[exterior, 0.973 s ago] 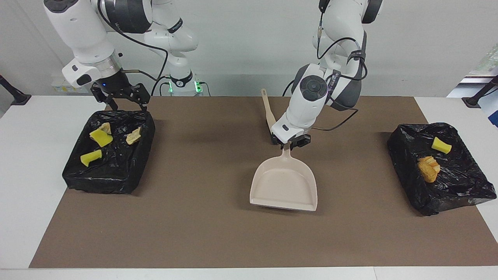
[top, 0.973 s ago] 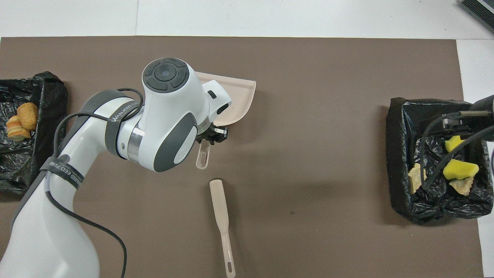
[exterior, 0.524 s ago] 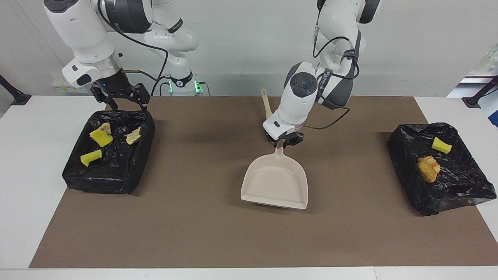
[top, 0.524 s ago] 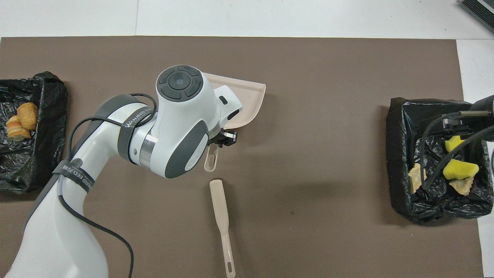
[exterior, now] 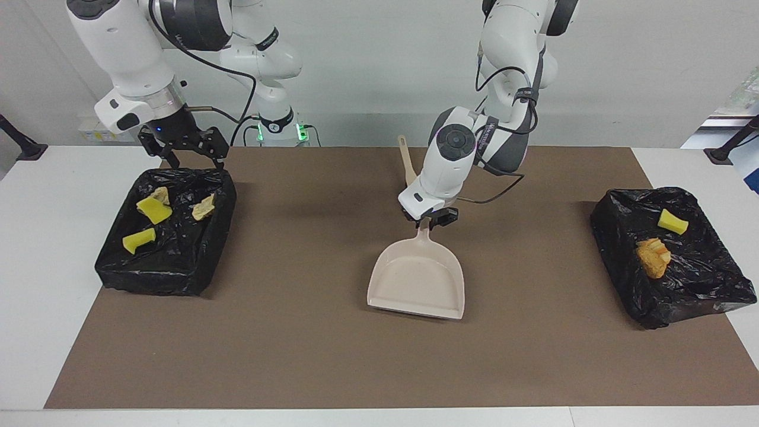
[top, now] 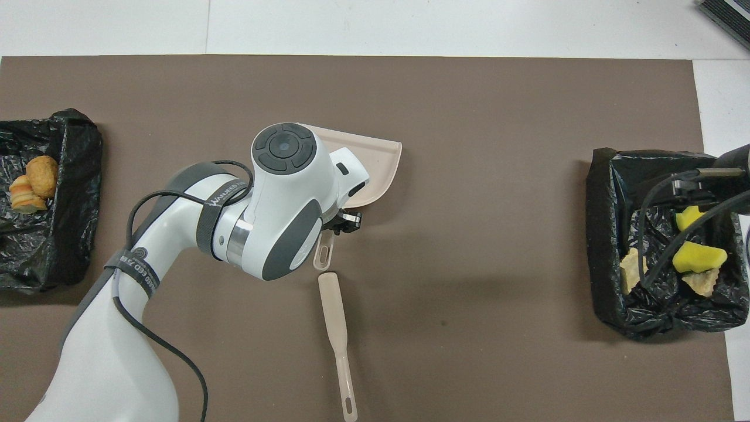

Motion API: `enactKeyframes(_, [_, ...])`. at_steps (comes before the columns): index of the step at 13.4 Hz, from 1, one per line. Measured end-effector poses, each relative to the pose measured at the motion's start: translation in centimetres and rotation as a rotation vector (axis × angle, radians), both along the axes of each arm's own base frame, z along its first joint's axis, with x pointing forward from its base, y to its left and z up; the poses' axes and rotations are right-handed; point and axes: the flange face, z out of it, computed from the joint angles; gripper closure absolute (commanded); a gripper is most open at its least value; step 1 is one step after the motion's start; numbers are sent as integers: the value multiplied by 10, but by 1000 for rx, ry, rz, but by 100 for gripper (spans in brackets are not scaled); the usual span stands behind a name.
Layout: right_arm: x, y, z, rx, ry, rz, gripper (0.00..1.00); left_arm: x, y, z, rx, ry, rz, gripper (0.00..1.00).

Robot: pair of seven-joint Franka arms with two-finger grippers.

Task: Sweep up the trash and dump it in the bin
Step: 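Lower the dustpan onto the table beside the brush with the left gripper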

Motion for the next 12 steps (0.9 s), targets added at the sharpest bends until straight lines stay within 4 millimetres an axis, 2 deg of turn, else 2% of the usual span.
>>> enactKeyframes(4, [0,0,0,0,0,0,0,-6,6,-23,-15,23,28,99])
enactKeyframes(5, [0,0,0,0,0,0,0,-7,7,-24,-13,26,29,76])
enactKeyframes(6, [0,0,0,0,0,0,0,-7,7,-24,-12,26,30,18])
enactKeyframes(7, [0,0,0,0,0,0,0,-6,8,-24,-13,25,31,0])
enactKeyframes(10, [0,0,0,0,0,0,0,-3,13,-18,-17,14,40,0])
enactKeyframes(12, [0,0,0,0,0,0,0,5,25,-7,-27,-7,63,0])
